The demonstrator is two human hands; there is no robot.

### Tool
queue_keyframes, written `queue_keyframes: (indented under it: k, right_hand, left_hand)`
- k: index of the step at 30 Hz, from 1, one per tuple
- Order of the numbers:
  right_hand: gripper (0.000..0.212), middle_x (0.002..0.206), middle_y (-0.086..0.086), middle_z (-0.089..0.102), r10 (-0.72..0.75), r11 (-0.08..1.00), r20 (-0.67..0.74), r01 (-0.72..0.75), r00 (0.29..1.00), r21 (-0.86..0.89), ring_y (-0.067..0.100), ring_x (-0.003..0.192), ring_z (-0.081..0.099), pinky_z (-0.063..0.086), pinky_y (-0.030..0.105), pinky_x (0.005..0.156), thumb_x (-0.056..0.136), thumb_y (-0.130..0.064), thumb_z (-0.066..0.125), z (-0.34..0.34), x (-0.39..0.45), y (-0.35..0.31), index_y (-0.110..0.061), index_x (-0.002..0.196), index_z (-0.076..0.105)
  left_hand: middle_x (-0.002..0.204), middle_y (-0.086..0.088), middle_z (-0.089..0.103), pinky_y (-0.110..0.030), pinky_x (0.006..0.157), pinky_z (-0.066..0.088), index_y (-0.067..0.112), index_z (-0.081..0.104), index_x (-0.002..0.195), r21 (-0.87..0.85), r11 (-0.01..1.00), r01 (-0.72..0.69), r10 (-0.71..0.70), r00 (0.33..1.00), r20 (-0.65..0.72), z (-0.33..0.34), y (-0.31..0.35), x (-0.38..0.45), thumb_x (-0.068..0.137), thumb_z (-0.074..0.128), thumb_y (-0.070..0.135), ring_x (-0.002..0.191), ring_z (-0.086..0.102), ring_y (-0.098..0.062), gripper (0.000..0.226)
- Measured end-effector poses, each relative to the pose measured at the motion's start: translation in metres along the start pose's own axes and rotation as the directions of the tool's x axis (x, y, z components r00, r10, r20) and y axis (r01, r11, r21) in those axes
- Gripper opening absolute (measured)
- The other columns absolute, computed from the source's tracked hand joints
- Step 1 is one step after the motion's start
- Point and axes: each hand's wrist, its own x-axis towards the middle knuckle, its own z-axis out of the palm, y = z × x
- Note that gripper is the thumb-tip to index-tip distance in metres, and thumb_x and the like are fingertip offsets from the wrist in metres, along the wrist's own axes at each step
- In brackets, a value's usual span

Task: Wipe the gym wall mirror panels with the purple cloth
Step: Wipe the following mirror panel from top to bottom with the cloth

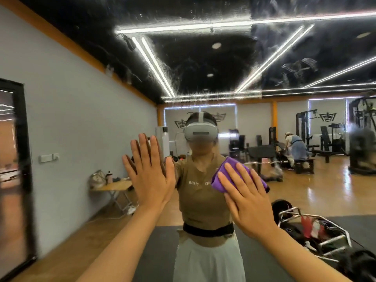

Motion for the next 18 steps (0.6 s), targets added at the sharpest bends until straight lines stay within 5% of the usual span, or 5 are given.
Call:
queue_keyframes:
  k: [8, 18]
  right_hand:
    - [0.055, 0.166, 0.004, 0.026, -0.106, 0.993, 0.042, 0.108, 0.993, -0.045, 0.024, 0.154, 0.020, 0.013, 0.048, 0.125, 0.104, -0.035, 0.037, -0.011, 0.031, 0.026, -0.022, 0.156, 0.031]
    - [0.055, 0.167, 0.007, 0.022, 0.205, 0.979, -0.107, -0.201, 0.973, 0.048, 0.025, 0.156, 0.012, -0.004, 0.035, 0.125, 0.105, -0.031, 0.032, -0.050, 0.191, 0.067, -0.018, 0.159, 0.030]
  left_hand:
    - [0.170, -0.008, 0.002, -0.056, 0.123, 0.000, 0.014, 0.011, 0.162, 0.010, 1.000, -0.009, 0.009, 1.000, 0.001, -0.001, -0.002, 0.000, 0.103, 0.021, 0.047, 0.156, 0.000, -0.028, 0.069]
    - [0.170, -0.007, -0.001, -0.055, 0.124, -0.001, 0.014, 0.011, 0.162, -0.001, 1.000, -0.011, 0.011, 1.000, 0.028, -0.004, -0.004, -0.001, 0.102, 0.021, 0.049, 0.156, -0.001, -0.028, 0.070]
